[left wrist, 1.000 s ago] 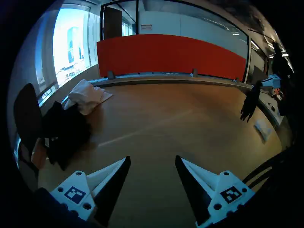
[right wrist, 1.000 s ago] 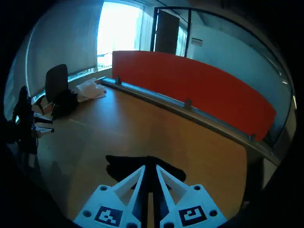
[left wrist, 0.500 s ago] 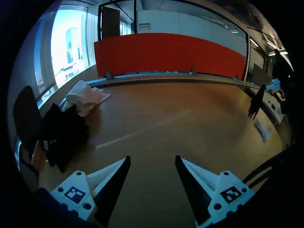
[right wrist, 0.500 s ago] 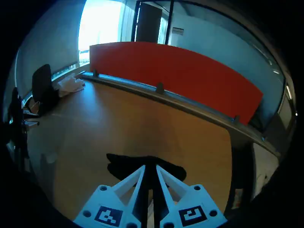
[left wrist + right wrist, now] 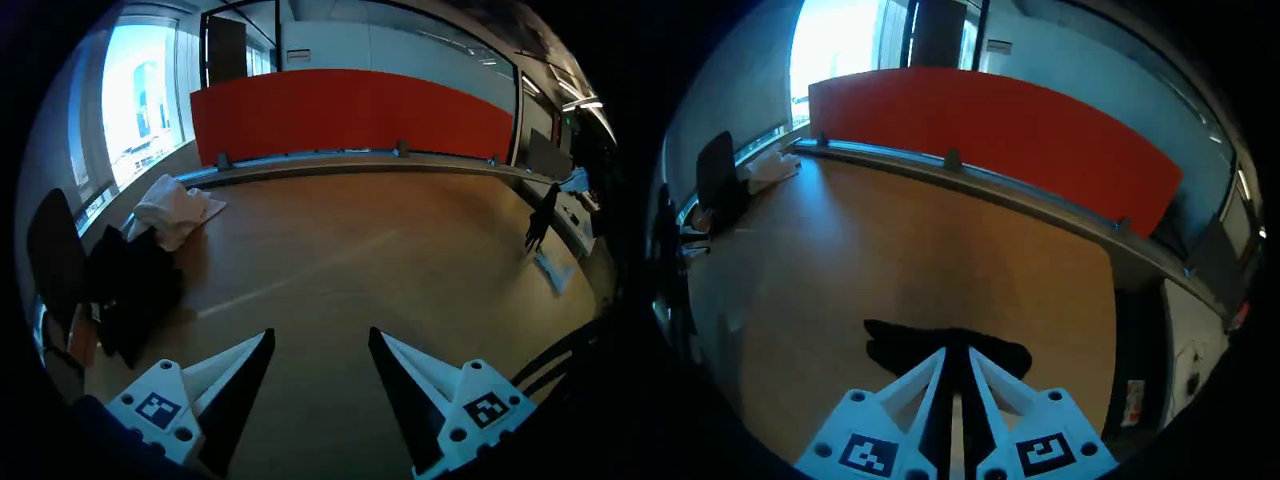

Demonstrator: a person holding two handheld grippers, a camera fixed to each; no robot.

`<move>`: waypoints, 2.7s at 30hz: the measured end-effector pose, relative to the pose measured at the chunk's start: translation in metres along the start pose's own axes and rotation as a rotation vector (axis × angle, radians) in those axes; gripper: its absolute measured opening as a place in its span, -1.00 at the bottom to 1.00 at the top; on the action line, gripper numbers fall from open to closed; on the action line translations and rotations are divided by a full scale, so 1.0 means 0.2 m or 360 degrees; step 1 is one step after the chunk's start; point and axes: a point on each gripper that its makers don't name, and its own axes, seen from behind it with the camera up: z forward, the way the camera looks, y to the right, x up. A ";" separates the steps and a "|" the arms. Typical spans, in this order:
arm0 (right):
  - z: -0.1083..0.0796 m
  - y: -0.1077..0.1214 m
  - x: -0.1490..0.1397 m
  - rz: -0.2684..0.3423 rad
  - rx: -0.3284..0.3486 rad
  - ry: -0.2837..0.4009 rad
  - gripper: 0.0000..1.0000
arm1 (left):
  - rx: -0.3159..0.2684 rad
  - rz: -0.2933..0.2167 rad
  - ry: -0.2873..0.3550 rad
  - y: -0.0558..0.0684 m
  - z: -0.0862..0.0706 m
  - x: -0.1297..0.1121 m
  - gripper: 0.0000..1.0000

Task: Fold towel

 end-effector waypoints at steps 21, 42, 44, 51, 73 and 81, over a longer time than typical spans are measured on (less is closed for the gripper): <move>-0.19 0.13 -0.46 0.0112 -0.0087 -0.0176 -0.91 | -0.0030 0.0044 0.0008 0.06 -0.01 0.03 0.73; -0.26 0.25 -1.03 0.0320 -0.0225 -0.0459 -0.91 | -0.0021 0.0073 0.0001 0.06 -0.03 0.02 0.73; -0.26 0.25 -1.06 0.0342 -0.0232 -0.0473 -0.91 | -0.0019 0.0075 -0.0001 0.05 -0.03 0.01 0.73; -0.25 0.23 -1.13 0.0367 -0.0237 -0.0533 -0.91 | -0.0019 0.0083 -0.0002 0.05 -0.04 0.01 0.73; -0.18 0.21 -1.31 0.0444 -0.0307 -0.0656 -0.91 | 0.0003 0.0092 -0.0002 0.02 -0.07 0.00 0.73; -0.17 0.22 -1.33 0.0440 -0.0340 -0.0662 -0.88 | 0.0010 0.0092 -0.0003 0.01 -0.08 0.00 0.73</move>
